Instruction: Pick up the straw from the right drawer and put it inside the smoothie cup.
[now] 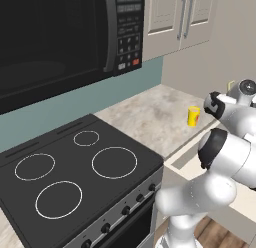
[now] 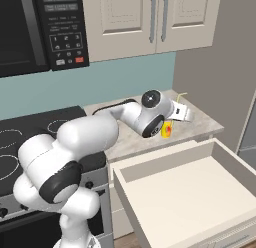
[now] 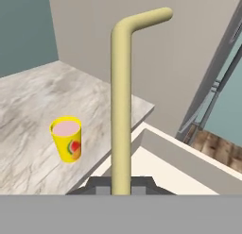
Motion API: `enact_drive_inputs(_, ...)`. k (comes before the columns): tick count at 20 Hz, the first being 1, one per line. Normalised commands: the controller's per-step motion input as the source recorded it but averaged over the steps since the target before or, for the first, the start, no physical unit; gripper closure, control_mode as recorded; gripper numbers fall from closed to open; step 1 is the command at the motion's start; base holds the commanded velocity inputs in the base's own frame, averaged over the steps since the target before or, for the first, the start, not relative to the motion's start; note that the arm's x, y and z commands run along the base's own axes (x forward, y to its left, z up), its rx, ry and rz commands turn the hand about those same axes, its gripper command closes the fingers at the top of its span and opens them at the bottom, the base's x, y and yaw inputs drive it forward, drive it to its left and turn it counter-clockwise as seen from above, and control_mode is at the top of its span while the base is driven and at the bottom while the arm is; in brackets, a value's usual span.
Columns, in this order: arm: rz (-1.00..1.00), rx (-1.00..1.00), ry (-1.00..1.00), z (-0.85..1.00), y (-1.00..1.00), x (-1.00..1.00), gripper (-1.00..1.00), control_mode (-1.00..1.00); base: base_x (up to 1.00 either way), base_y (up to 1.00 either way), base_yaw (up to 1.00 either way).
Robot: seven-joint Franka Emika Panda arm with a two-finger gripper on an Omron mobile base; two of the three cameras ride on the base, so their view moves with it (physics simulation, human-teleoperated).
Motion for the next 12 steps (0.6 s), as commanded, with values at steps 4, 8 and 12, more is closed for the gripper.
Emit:
enact_drive_inputs(4,0.03,0.04,-0.04,0.00,0.00,0.00,1.00,-1.00,0.00,0.00,0.00)
enact_drive_inputs(8,0.11,0.08,0.00,0.00,0.00,0.03,1.00,-1.00,0.00,0.00,0.00)
enact_drive_inputs(12,0.18,0.17,0.00,0.03,0.00,0.05,1.00,-1.00,0.00,0.00,0.00)
